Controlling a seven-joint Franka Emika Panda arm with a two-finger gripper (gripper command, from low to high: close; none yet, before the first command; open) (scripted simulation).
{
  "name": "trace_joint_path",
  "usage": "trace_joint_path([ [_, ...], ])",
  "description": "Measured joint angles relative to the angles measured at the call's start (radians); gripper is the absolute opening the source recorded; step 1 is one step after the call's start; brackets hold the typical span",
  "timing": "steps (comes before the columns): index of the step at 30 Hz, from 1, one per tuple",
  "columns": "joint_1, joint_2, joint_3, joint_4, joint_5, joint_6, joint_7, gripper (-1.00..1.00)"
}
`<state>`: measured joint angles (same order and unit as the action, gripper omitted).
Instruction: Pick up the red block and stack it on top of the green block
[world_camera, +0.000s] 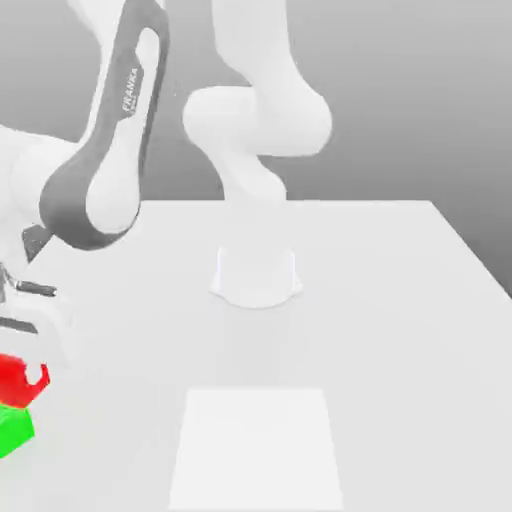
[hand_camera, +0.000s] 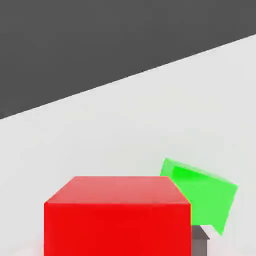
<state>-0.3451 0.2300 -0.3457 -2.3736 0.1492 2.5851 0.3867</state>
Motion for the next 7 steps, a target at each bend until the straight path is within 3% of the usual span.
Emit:
trace_joint_path([
  [3,-0.037,0.096,0.035,0.01,0.069,0.081,-0.049,-1.0],
  [4,-0.047,0.119,0.047,0.012,0.084,0.101,-0.059,1.0],
  [7,-0.047,0.119,0.047,0.012,0.084,0.101,-0.059,1.0],
])
